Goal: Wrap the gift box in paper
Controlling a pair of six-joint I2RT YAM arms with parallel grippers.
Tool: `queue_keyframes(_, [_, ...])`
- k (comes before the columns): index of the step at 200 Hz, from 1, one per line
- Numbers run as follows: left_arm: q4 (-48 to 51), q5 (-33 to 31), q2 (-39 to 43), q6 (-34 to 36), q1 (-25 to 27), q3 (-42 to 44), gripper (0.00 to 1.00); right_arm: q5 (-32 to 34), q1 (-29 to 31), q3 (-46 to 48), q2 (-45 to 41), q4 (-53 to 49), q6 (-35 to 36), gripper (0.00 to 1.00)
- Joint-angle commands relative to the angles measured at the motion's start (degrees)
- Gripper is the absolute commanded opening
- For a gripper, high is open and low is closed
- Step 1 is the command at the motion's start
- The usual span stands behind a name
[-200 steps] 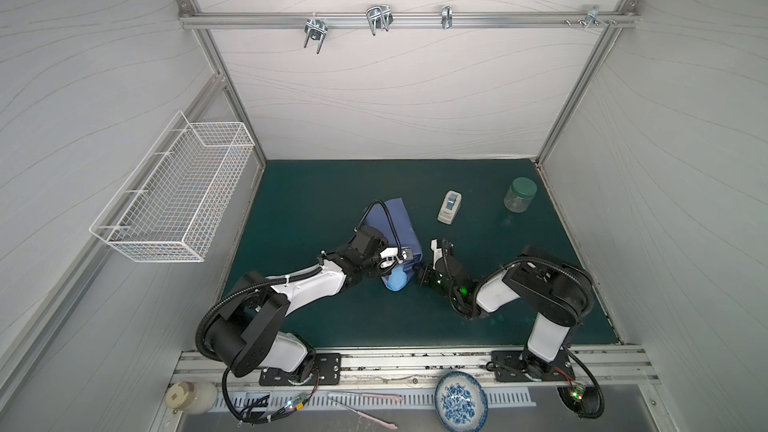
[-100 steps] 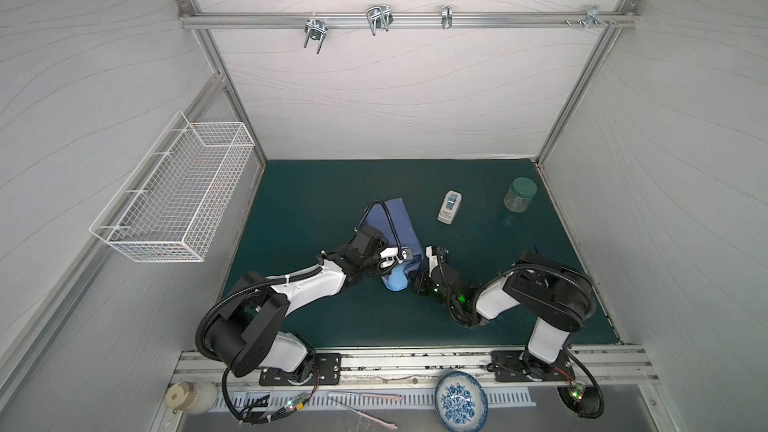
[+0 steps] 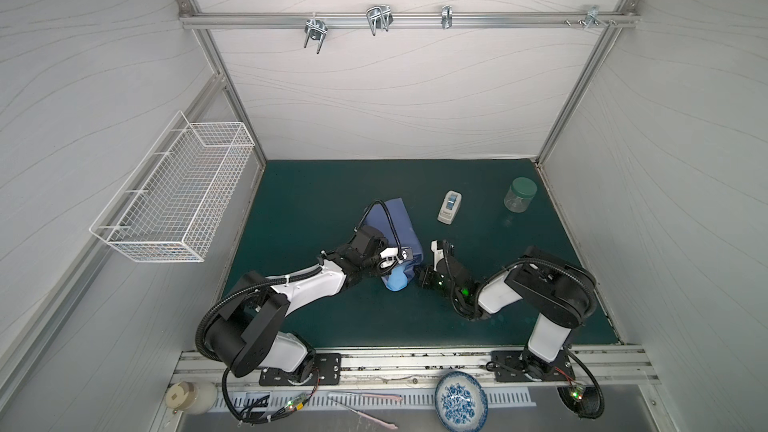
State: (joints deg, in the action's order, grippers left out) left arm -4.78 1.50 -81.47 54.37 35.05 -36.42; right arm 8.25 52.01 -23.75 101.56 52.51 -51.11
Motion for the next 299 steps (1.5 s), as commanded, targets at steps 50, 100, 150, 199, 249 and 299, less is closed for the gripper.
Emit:
queue_keyframes(50, [5.9, -0.4, -1.1, -0.4, 0.1, -0.1, 0.67, -1.5, 1.4, 0.5, 1.3, -2.5, 0.3, 0.09])
queue_keyframes(100, [5.9, -0.5, -0.9, -0.3, 0.1, -0.1, 0.67, 0.8, 6.8, 1.5, 1.8, -1.1, -2.0, 0.09])
queue_keyframes(150, [6.0, -0.4, -0.9, -0.3, 0.1, 0.0, 0.67, 1.8, 5.5, 1.4, 1.7, -1.3, -0.9, 0.08])
queue_keyframes(199, [6.1, -0.5, -0.9, -0.3, 0.1, -0.1, 0.67, -0.8, 1.3, 1.3, 2.5, -0.2, 0.7, 0.08])
queue_keyframes(249, [6.0, -0.6, -0.9, -0.4, 0.0, -0.1, 0.67, -0.9, 5.3, 2.2, 2.1, -0.5, -0.2, 0.08])
queue_keyframes(299, [6.0, -0.7, -1.0, -0.4, 0.0, -0.2, 0.67, 2.2, 10.4, 4.5, 1.6, 0.4, -2.3, 0.08])
